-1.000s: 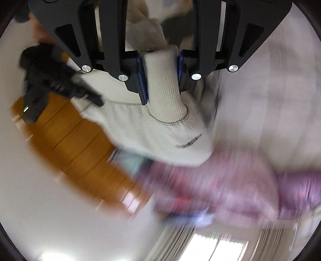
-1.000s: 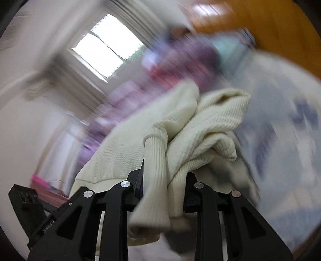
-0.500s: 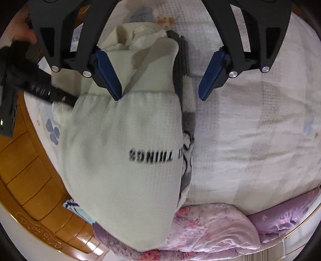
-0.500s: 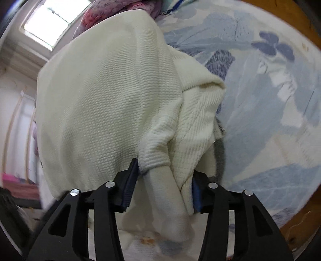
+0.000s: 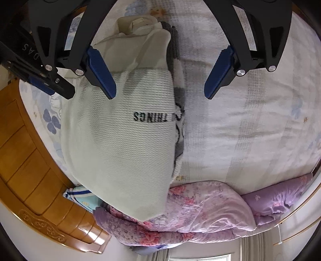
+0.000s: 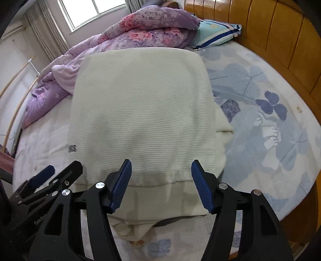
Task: Fold large clothes
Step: 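Lower the folded cardigan onto the stacked clothes with both grippers, then open both grippers and pull them back from the folded cardigan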
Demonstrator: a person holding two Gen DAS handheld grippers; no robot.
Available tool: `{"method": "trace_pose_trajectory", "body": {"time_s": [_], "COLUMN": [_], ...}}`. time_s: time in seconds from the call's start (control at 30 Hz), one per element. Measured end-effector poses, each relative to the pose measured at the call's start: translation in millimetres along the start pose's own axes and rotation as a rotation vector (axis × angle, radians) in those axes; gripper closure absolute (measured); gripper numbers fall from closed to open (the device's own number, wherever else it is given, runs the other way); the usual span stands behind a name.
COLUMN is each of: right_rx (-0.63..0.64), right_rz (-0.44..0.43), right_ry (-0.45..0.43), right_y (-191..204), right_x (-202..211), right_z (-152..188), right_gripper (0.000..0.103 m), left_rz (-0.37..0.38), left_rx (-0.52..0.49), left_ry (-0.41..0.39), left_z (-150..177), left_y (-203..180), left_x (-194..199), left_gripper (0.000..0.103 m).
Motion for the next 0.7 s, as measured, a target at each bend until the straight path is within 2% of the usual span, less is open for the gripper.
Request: {"method": "trace_pose_trajectory", "body": {"time_s": [0.37,0.6,0.7], "right_rx": [-0.002,-0.037,-0.041], "right_rz": [0.011,0.039,0.068], "right_ry": [-0.048,-0.114,-0.138], "right_y": [28.4,53.7,71.9], "right_x": [20.1,60.8,87.1], "right_z": [-5.8,-0.2,7.8], "right_gripper": [0.043,0.04,0.038], "left_rz": [-0.005,-0.002,-0.007], "left_rx": [-0.034,-0.098,-0.127], "left_ry": [-0.066,-0.144,-0.153], "left_z": [-13.1,-21.0,-17.5], "left_y": [23.6,45.7,58.4], "left_x": [32.9,91.6,120.2], "left_gripper": [0.013,0.012,0.011]}}
Point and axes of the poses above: each gripper's, at about its wrist camera, not at the fingertips, and x roughly against the way its jaws point, y to its left, z to its underside, the point moved 6 cm from there along -x, roughly the way its jaws point, and after that the axes turned 12 degrees about x, right-handed, at the moved point
